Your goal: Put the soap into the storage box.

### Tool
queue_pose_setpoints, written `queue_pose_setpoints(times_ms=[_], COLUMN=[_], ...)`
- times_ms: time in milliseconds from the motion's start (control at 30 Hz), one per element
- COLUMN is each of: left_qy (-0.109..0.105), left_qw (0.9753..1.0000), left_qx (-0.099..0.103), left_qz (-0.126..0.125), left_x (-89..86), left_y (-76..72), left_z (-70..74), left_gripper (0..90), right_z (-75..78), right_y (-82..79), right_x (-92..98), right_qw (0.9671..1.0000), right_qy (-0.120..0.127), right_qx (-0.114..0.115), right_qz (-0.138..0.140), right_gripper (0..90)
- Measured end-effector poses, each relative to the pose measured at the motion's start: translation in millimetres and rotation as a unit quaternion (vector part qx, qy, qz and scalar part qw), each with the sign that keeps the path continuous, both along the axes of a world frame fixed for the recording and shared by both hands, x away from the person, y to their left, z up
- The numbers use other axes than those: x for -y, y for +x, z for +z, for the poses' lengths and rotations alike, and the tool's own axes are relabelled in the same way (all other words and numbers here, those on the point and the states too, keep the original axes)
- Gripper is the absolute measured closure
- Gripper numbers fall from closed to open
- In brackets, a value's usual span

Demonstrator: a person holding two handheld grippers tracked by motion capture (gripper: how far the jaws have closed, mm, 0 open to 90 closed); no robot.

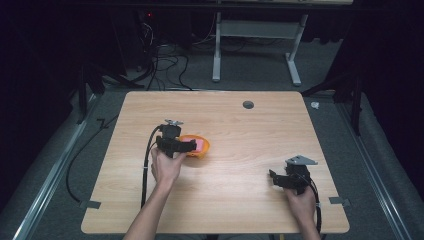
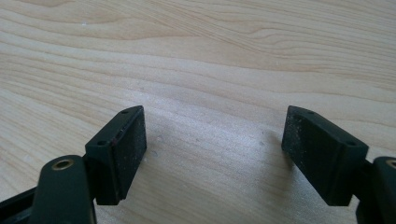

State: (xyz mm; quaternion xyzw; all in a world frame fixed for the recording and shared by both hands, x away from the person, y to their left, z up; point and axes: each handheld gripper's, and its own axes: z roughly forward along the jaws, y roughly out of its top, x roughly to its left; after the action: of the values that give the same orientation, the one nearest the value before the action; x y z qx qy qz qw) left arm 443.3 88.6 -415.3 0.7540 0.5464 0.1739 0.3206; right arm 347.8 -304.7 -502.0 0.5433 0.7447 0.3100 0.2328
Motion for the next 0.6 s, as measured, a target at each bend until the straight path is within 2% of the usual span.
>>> queue_pose_setpoints(times_ms=[600], left_qy=[-0.011], left_qw=[0.9998], left_qx=[0.017], left_qz=[-0.008], left_x=[-23.0], left_y=[-10.0], left_z=[11.1], left_gripper=[16.3], right_z=[0.0], right_y=[0.0], right_x=[0.0], right_qw=[1.0000], right_qy=[0.000], right_qx=[0.000], right_qz=[0.000], right_gripper=[22.7])
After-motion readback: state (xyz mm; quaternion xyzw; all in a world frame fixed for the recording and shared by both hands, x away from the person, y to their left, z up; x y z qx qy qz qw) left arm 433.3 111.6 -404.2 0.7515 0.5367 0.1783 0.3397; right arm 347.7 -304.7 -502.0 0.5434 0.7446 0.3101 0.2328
